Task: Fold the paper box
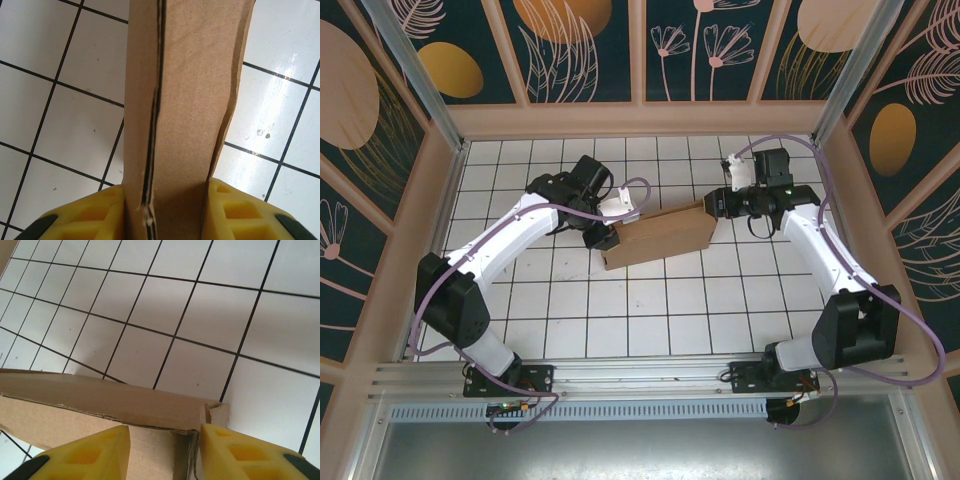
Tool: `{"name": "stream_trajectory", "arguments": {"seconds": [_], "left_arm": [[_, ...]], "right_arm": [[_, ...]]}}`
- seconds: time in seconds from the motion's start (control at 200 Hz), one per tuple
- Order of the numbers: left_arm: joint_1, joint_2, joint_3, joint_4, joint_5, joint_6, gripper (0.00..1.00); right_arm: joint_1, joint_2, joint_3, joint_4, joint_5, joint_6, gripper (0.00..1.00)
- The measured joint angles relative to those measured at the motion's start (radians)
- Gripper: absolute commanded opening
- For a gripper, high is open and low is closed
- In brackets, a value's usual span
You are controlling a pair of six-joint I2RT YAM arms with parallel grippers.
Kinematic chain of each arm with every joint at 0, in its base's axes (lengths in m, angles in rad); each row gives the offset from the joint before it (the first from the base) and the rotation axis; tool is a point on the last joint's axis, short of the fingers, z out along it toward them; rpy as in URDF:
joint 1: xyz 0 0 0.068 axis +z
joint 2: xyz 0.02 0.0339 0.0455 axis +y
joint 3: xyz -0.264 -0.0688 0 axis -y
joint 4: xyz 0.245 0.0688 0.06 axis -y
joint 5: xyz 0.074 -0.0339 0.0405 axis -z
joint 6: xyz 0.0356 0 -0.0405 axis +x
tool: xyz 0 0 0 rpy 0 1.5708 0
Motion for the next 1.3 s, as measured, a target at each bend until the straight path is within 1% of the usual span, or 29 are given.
{"name": "stream_trajectory", "arguments": {"seconds": [0.34,0.5,0.556,0.611,0.671,0.701,0.786,0.906,1.011,1.056,1.101,1.146,1.181,1.301], "left_arm": [[0.004,0.016,0.016,-0.013,0.002,0.000,0.30],[0.006,0.024,0.024,-0.016,0.008,0.000,0.30],[0.006,0.028,0.029,-0.015,0.013,0.003,0.30],[0.006,0.030,0.030,-0.014,0.014,0.004,0.30],[0.006,0.030,0.030,-0.014,0.014,0.004,0.30],[0.006,0.031,0.030,-0.015,0.014,0.004,0.30],[0.006,0.032,0.032,-0.016,0.014,0.004,0.30],[0.006,0.035,0.035,-0.016,0.019,0.008,0.31],[0.006,0.037,0.038,-0.016,0.019,0.011,0.31],[0.006,0.039,0.039,-0.017,0.019,0.012,0.33],[0.006,0.039,0.039,-0.017,0.019,0.012,0.38],[0.006,0.040,0.039,-0.016,0.018,0.010,0.49],[0.006,0.042,0.039,-0.014,0.016,0.011,0.53],[0.002,0.065,0.019,0.015,0.022,0.025,0.62]], "right_arm": [[-0.005,-0.013,-0.044,0.027,-0.017,-0.211,0.42],[-0.005,-0.010,-0.050,0.027,-0.003,-0.249,0.44],[-0.005,-0.002,-0.051,0.026,0.004,-0.259,0.41],[-0.005,0.008,-0.053,0.026,0.010,-0.266,0.41],[-0.005,0.012,-0.053,0.028,0.010,-0.269,0.45],[-0.005,0.012,-0.053,0.028,0.009,-0.270,0.46],[-0.010,0.010,-0.062,0.040,-0.003,-0.270,0.40],[-0.015,-0.008,-0.076,0.042,-0.008,-0.279,0.39],[-0.015,-0.009,-0.078,0.041,-0.003,-0.299,0.34],[-0.015,-0.009,-0.078,0.042,0.000,-0.304,0.31],[-0.015,-0.009,-0.078,0.042,0.003,-0.309,0.30],[-0.015,-0.007,-0.078,0.042,0.007,-0.312,0.28],[-0.015,-0.007,-0.078,0.042,0.010,-0.312,0.27],[-0.014,0.002,-0.078,0.040,0.026,-0.316,0.26]]}}
